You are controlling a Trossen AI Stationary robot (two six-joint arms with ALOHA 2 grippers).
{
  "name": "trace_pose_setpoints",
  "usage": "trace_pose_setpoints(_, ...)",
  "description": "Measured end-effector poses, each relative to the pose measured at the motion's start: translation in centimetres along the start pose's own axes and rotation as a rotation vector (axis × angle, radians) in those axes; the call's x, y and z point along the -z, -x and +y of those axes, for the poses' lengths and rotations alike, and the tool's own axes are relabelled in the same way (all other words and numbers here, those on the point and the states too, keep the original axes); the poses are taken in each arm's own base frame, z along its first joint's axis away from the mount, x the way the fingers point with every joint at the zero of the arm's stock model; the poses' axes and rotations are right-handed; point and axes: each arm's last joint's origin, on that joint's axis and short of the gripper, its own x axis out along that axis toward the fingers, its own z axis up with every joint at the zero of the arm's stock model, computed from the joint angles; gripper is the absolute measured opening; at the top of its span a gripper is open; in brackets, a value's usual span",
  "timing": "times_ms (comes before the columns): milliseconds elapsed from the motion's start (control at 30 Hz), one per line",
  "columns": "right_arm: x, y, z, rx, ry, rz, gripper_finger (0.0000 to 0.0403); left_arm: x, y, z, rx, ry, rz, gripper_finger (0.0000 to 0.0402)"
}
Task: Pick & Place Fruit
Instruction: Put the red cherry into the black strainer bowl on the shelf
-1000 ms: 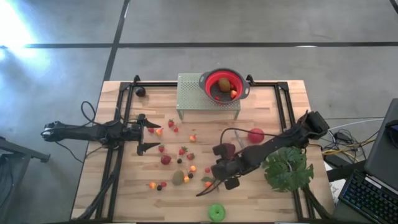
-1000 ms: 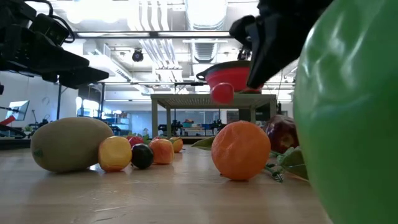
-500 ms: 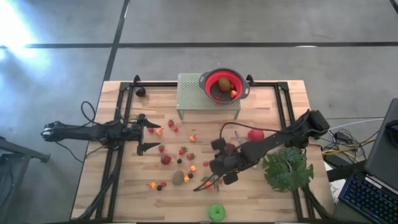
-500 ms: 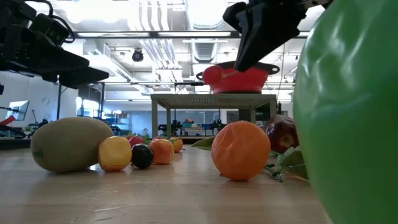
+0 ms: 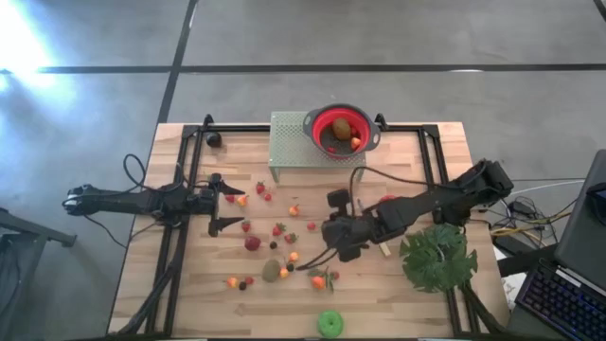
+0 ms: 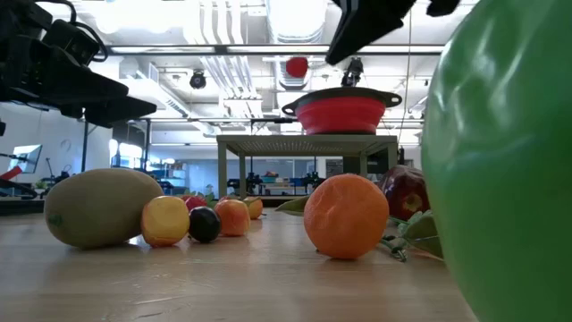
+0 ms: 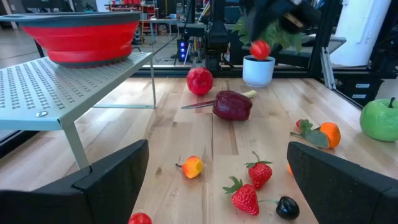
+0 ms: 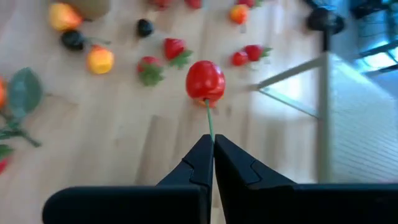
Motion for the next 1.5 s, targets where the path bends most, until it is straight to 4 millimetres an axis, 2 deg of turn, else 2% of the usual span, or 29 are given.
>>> trace_pose_setpoints(367, 1.3, 3.1, -6.5, 0.208, -0.091, -0.029, 0.0008, 0.0, 0.0, 0.0, 0.0, 0.0, 0.0, 0.0388)
trace_pose_setpoints(733, 4.3, 4.8, -13.6, 0.349, -0.262, -0.006, 0.0008, 0.0, 0.0, 0.0, 0.0, 0.0, -0.001, 0.0388)
trace_pose_setpoints(867, 5.4, 4.9, -15.5, 0.376, -0.299, 0.016, 0.0008, 0.0, 0.0, 0.0, 0.0, 0.0, -0.001, 0.0388)
trace_pose_setpoints(1100, 7.3, 3.8, -18.4, 0.346, -0.377, 0.049, 0.0008, 0.0, 0.0, 0.0, 0.0, 0.0, -0.001, 0.0388)
trace_pose_setpoints(1300, 9.0, 2.5, -20.4, 0.374, -0.424, 0.125, 0.0008, 0.0, 0.0, 0.0, 0.0, 0.0, -0.001, 0.0388)
trace_pose_setpoints(1500, 10.8, 2.1, -22.1, 0.302, -0.516, 0.131, 0.0008, 0.0, 0.0, 0.0, 0.0, 0.0, -0.001, 0.0388)
